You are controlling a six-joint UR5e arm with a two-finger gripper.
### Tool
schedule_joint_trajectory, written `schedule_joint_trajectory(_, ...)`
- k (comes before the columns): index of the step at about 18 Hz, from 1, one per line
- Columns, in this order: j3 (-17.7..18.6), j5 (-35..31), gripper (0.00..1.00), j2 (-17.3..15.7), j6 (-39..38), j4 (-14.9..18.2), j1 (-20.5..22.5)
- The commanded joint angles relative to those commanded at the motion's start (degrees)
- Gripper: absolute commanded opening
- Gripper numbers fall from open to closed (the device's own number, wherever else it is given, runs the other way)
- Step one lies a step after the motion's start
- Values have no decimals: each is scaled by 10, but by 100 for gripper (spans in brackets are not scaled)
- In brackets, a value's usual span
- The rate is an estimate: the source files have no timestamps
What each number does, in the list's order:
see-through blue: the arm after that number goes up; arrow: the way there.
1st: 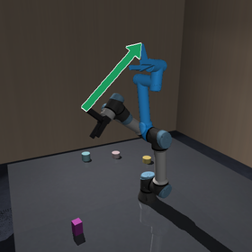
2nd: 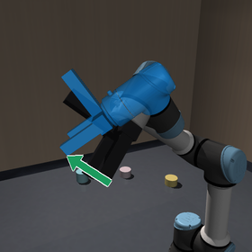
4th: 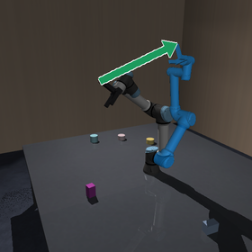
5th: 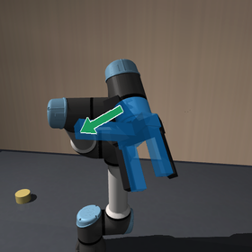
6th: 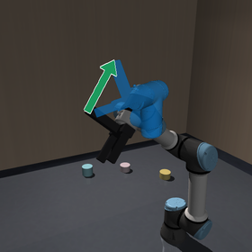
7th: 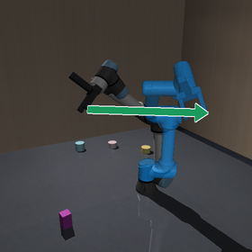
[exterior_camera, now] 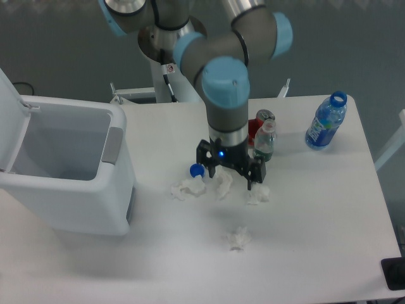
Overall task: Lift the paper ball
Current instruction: 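Move the gripper from the bottles toward the lone white paper ball, then lower the open gripper down over the crumpled white paper ball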
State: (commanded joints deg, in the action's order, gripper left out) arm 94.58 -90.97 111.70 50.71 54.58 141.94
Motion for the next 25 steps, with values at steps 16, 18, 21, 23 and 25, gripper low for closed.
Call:
schedule_joint_trajectory(16, -56, 6, 100, 94, -4, -2, -4)
schedule_joint_trajectory(18, -57, 6, 100, 100, 25, -3, -4)
schedule_joint_trajectory(21, -57, 6, 100, 108, 60, -12, -4)
schedule_joint_trajectory(23, -57, 6, 100, 109, 61, -13, -4)
schedule_joint_trajectory(25, -59, 6, 100, 113, 62, -13, -4)
